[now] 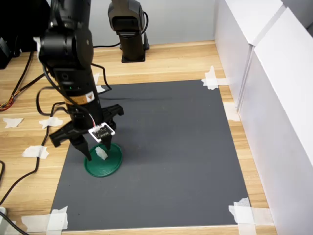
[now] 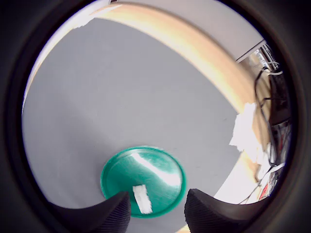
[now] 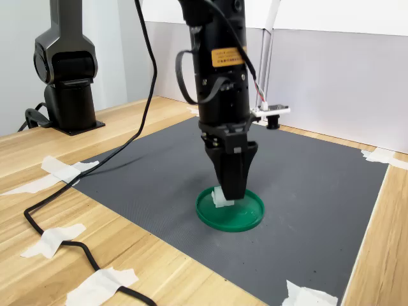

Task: Grasp a white terminal and put it on the green lid.

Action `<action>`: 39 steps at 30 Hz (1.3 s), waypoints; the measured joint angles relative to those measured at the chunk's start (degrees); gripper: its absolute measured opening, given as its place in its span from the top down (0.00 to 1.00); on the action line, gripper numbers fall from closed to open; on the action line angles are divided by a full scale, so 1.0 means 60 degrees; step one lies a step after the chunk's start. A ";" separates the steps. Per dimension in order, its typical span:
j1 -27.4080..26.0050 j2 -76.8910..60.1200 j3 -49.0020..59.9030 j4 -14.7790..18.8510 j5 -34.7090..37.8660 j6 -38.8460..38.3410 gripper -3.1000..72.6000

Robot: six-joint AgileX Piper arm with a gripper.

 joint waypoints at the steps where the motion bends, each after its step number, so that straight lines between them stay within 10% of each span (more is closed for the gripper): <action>1: 0.0000 -0.0296 0.0002 0.0051 0.0000 0.0094 0.32; 7: 0.0000 -0.2182 0.0002 0.0739 -0.0020 0.0966 0.40; 18: 0.0000 -0.4812 0.0074 0.1827 0.0087 0.3216 0.96; 25: 0.0000 -0.6367 0.0862 0.2717 -0.0346 0.5235 0.98; 33: 0.0000 -0.8403 0.2984 0.1908 -0.0536 0.5771 0.98; 39: 0.0000 -0.9297 0.4460 0.2437 -0.1542 0.5779 0.98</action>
